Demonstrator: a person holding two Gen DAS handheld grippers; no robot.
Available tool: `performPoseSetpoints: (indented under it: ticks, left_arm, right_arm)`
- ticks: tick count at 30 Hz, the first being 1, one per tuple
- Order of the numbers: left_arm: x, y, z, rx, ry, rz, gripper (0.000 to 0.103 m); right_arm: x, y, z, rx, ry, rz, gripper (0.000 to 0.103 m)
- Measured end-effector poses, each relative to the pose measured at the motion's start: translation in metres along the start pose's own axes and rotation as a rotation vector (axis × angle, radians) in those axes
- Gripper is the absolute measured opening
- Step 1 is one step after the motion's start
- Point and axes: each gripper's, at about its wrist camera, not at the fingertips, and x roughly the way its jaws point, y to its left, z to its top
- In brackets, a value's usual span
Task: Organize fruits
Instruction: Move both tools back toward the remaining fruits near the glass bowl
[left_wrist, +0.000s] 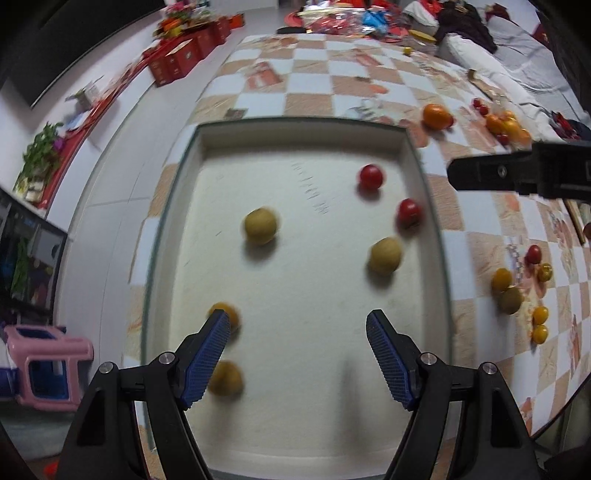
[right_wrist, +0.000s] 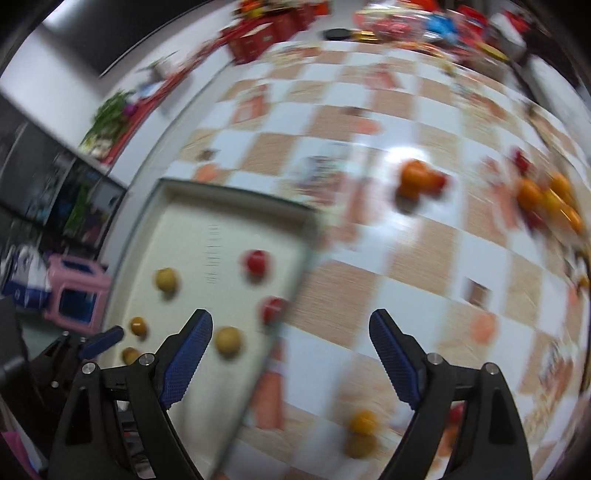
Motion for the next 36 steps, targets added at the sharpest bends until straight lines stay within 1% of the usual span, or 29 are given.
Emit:
performPoseSetpoints:
  ticks: [7,11,14,18,20,23,28,34,36]
  left_arm:
    - [-0.011,-0.063,0.031,0.152,-0.049,-0.092,0.077]
    - [-0.009,-0.114,0.042,0.293,-0.067,-0.151,0.077]
    - [-0.001,-0.152,0.048,0.389,-0.063,-0.181,0.077]
    - [0.009,-0.191,0.050,0.474,-0.046,-0.224,0.077]
    - [0.015,-0.207,0.048,0.508,-0.032,-0.228,0.077]
    - [0.024,-0.222,0.046,0.536,-0.018,-0.230,0.077]
    - [0.038,-0.235,0.046,0.539,0.005,-0.218,0.077]
    - [0.045,-0.243,0.049,0.525,0.002,-0.210,0.077]
    - [0.047,-0.244,0.052,0.506,0.000,-0.207,0.077]
  right_arm:
    - [-0.025,-0.098,-0.040,0.221,-0.001,-0.122,0.089]
    - [-0.040,-0.149,-0.069,0.339,-0.002,-0.181,0.089]
    - [-0.046,-0.177,-0.086,0.404,-0.002,-0.201,0.089]
    - [-0.052,-0.203,-0.103,0.465,-0.006,-0.211,0.089]
    - [-0.054,-0.212,-0.107,0.484,-0.009,-0.208,0.089]
    - [-0.056,-0.224,-0.112,0.505,-0.017,-0.204,0.089]
    - [-0.055,-0.239,-0.114,0.524,-0.020,-0.192,0.089]
    - [-0.047,-0.251,-0.100,0.480,-0.014,-0.200,0.089]
    - [-0.043,-0.257,-0.093,0.465,-0.010,-0.207,0.089]
